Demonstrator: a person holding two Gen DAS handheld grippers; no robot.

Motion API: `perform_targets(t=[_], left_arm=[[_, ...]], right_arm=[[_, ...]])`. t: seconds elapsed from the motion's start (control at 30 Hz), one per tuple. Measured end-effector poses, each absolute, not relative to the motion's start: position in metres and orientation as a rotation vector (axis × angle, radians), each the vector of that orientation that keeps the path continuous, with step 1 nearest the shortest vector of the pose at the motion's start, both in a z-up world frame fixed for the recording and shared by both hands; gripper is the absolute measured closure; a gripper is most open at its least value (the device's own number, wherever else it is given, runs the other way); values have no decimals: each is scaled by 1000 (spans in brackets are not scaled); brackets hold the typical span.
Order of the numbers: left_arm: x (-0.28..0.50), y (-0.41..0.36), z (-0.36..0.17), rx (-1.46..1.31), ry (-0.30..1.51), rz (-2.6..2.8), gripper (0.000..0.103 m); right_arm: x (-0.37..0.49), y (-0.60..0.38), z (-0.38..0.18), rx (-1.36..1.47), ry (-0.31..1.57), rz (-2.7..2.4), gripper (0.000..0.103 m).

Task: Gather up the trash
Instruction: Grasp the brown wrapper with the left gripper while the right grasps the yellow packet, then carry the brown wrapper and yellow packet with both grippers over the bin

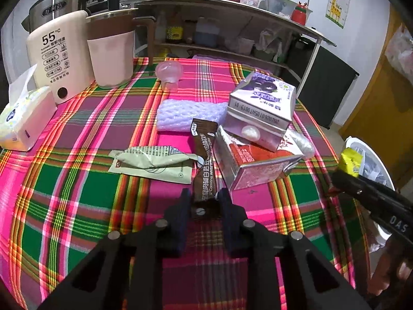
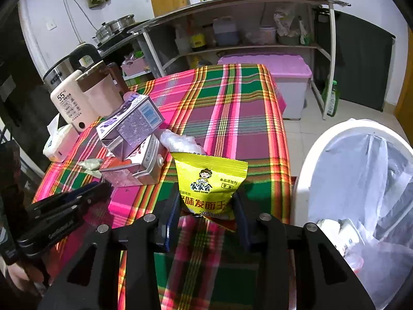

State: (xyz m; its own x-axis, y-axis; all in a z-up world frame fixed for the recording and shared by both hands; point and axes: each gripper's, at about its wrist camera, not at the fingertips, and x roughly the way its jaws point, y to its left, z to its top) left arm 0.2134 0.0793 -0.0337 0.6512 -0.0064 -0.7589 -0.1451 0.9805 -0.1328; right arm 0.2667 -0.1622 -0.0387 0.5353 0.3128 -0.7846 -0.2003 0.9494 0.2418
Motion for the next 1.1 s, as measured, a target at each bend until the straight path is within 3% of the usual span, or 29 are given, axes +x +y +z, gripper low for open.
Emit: perform_targets(t=[0.27,0.33,0.83,0.9,1.03,1.1], left_arm=[[186,78,-31,-214,845,69,83],[178,76,-28,-218,835,63,96],[148,65,-13,-199,804,9,97],[147,63,-15,-197,803,6,94],[153,64,-18,-190,820,19,62],[159,64,-24,-180,840,30,61]], right_arm=[[241,-173,-26,134,938,303,64],[234,-175,-24,134,936,303,64],[190,-190,-12,141,930,291,64],[188,-193,-10,144,927,287,64],[186,-197,-10,148,926,283,64],[187,-197,-10,149,928,281,64]])
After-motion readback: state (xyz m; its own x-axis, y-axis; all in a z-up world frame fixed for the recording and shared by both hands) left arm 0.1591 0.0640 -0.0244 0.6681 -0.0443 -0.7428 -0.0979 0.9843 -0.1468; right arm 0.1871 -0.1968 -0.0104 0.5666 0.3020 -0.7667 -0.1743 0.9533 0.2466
